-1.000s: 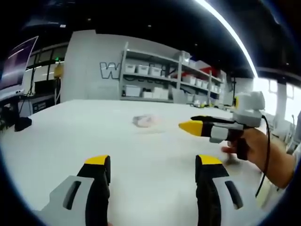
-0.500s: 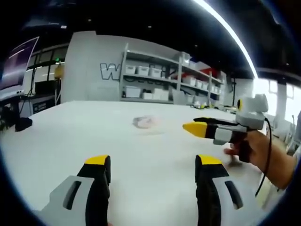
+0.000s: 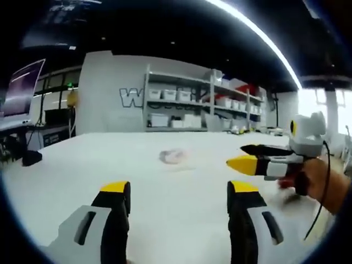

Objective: Open the resealable bag by pulling the two sides of the seal apart until the entire bag opening is separated and visibly accessible.

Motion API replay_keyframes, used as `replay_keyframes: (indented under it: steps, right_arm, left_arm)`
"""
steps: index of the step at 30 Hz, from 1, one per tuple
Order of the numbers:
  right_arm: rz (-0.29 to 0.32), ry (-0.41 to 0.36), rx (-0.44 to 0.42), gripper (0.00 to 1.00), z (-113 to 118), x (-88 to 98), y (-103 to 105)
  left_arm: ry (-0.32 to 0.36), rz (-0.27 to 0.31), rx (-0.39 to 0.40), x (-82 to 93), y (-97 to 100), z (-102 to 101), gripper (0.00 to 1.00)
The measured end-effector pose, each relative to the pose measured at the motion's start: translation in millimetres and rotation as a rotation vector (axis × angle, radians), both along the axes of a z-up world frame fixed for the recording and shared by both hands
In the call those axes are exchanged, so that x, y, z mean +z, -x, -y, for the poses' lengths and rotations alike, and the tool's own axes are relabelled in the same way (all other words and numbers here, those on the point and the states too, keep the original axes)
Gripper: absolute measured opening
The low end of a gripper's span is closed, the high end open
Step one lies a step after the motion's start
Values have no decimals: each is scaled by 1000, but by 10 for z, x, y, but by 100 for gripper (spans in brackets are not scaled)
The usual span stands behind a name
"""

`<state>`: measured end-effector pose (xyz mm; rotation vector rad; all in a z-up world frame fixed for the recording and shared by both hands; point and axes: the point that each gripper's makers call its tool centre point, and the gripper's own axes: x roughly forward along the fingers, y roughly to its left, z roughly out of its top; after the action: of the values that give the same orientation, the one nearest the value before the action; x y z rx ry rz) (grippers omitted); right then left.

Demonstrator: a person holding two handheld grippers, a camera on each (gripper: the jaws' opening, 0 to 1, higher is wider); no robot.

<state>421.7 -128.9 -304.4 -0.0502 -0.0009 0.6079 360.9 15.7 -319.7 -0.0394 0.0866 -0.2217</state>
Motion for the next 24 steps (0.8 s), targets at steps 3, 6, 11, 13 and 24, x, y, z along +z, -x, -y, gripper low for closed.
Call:
replay_keyframes:
  steps: [3, 6, 11, 13, 24]
  right_arm:
    - [17, -40, -49, 92, 141, 59, -9]
    - [26, -75, -91, 100, 288, 98, -14]
    - [28, -113, -110, 100, 430, 113, 55]
    - [35, -125, -116, 100, 472, 127, 68]
    - [38, -96, -141, 100, 472, 84, 81]
  left_arm:
    - [-25, 10, 32, -13, -2, -42, 83]
    - [-2, 30, 75, 10, -25, -105, 93]
    - [12, 86, 118, 112, -34, -185, 100]
    - [10, 90, 126, 108, -36, -194, 100]
    - [-42, 59, 115, 24, -37, -152, 100]
